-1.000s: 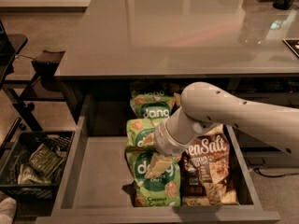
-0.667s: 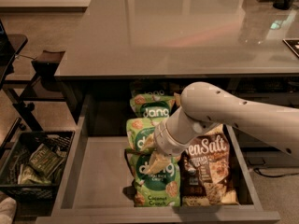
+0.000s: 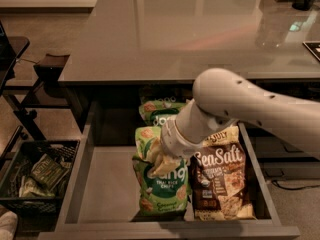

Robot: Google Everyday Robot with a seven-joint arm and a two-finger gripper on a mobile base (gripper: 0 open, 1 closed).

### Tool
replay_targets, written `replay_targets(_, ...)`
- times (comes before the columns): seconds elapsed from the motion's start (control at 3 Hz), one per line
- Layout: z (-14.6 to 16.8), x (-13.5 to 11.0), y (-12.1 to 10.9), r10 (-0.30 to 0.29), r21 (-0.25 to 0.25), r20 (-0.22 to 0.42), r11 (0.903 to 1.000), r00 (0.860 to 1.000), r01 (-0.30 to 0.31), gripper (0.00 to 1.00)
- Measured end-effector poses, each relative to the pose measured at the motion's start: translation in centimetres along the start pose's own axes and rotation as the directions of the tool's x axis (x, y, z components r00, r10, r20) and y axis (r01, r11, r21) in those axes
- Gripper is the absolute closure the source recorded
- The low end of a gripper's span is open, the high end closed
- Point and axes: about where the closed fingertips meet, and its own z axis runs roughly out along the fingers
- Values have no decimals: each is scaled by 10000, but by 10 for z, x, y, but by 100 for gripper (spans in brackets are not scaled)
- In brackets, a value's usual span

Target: Pick green rice chip bag from top drawer and place on counter

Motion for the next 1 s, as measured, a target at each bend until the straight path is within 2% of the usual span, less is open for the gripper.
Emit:
replay_targets(0.33,-45,-48,-8,-706,93,-104,9975,9974,707,100)
replay_targets(0.67,-85,-77,-12,-935,264,-283,9952,9952,942,100)
replay_targets(1.0,-92,-82,-13,-1001,274,-289,9945,9946,1009,100)
